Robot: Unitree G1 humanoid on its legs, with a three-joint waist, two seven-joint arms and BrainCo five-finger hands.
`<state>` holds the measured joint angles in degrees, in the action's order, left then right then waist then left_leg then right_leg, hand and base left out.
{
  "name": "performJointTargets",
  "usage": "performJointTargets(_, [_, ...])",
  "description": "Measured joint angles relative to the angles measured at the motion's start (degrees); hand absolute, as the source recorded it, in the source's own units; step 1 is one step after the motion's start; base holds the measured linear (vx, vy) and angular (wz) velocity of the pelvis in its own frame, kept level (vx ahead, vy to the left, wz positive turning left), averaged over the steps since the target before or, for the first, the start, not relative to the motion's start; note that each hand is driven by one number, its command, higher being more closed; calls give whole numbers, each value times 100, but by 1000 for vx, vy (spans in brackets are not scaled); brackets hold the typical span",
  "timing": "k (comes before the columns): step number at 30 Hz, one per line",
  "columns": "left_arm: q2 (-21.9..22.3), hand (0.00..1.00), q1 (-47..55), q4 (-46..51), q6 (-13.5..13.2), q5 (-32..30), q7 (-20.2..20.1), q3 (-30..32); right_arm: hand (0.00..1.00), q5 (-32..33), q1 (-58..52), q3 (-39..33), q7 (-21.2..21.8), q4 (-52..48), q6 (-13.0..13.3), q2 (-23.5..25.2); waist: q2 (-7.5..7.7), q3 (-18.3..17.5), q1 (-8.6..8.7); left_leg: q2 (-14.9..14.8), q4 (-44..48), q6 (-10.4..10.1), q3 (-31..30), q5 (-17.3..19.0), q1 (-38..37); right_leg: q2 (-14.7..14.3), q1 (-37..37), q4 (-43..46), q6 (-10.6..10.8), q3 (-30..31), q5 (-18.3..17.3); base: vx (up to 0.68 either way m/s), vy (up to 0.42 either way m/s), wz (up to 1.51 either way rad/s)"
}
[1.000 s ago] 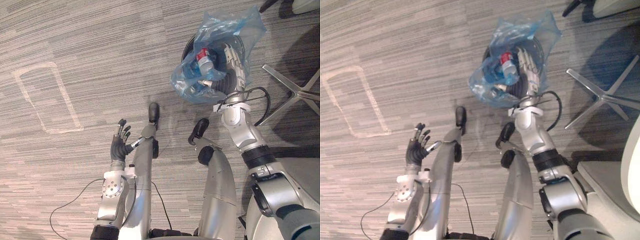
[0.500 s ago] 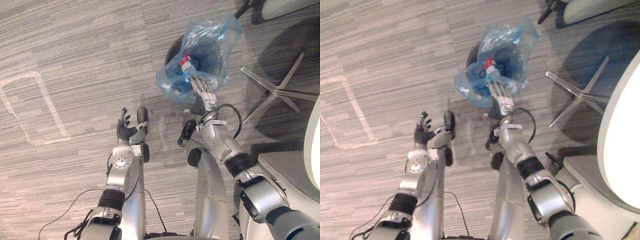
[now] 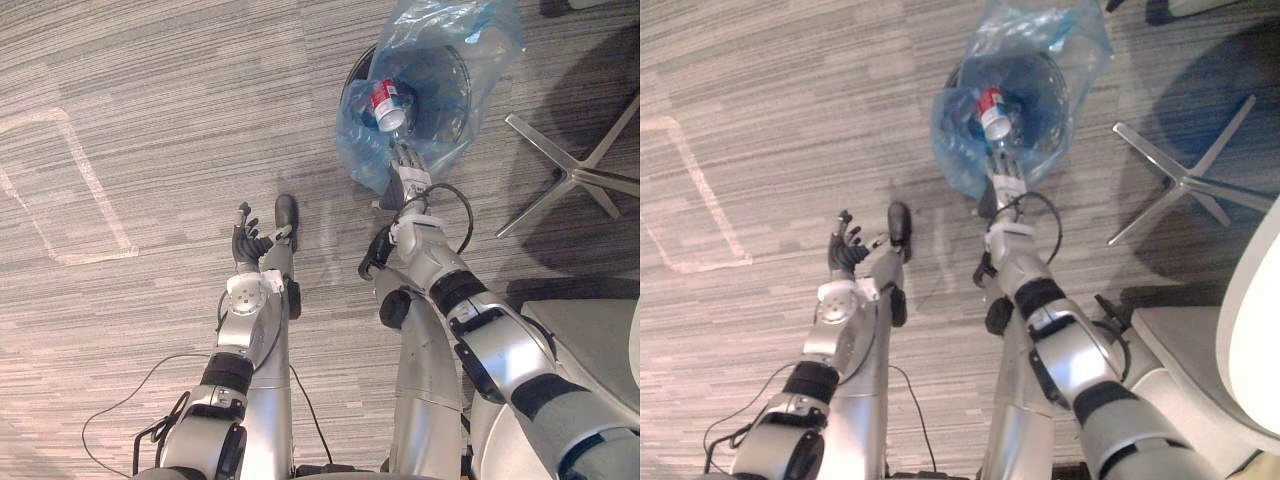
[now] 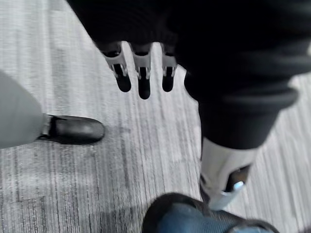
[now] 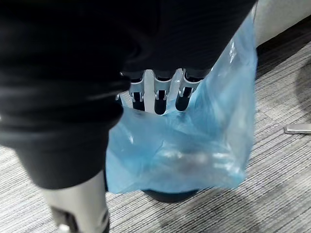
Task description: Gather rubbish on tea table into small bin, then transfer packed bag to large trash can.
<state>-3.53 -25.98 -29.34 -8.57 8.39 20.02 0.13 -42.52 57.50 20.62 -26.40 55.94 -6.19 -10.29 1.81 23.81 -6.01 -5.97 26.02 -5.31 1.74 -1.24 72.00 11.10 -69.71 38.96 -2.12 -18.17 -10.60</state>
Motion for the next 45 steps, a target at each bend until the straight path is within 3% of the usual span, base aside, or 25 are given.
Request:
performJointTargets(9, [157,0,-48,-356,0,77,-2,72,100,619,22,-26,-131,-233,105,287,0,0,-33,49,-18,-3,-48,-42,45,59,-83,166,-26,-15,-29,-20,-30,7])
performJointTargets(16, [272,0,-41,-580,40,60,-12,114,100,1018,-554,-387,-267,-1280,237,310,-4,-2,-33,-9,247,70,-74,16,-53,-5,174,192,-26,-24,-29,-11,-9,-4])
performJointTargets(22, [284,0,-4,-687,124,-68,-32,116,100,1392,-1415,-487,-331,-2603,379,342,-4,-3,-18,-83,281,128,-30,86,-569,-89,683,135,-33,27,-20,-41,-29,-10])
performJointTargets(31, [426,0,934,-852,337,-310,-191,117,100,1634,-2755,-425,-149,-4649,573,415,16,-173,65,-195,-379,105,118,83,-2371,-332,2467,-749,34,31,119,-3,-18,-8])
performJointTargets(35, [433,0,1338,-965,401,-410,-291,113,100,1789,-3207,-322,11,-4894,592,479,47,-373,82,-201,-728,45,213,43,-3036,-407,3130,-1172,103,39,203,94,-6,-6])
performJointTargets(39, [418,0,1764,-1480,435,-501,-380,102,100,1860,-3817,-168,234,-5041,672,582,123,-869,99,-155,-1330,17,329,-9,-3887,-495,3896,-1787,211,137,308,151,-13,-11])
performJointTargets(45, [214,0,2098,-2232,469,-623,-542,-15,100,1936,-3991,-132,642,-4809,853,569,188,-1346,193,-112,-2349,2,428,-247,-5014,-721,5001,-2973,296,286,729,137,-2,-12])
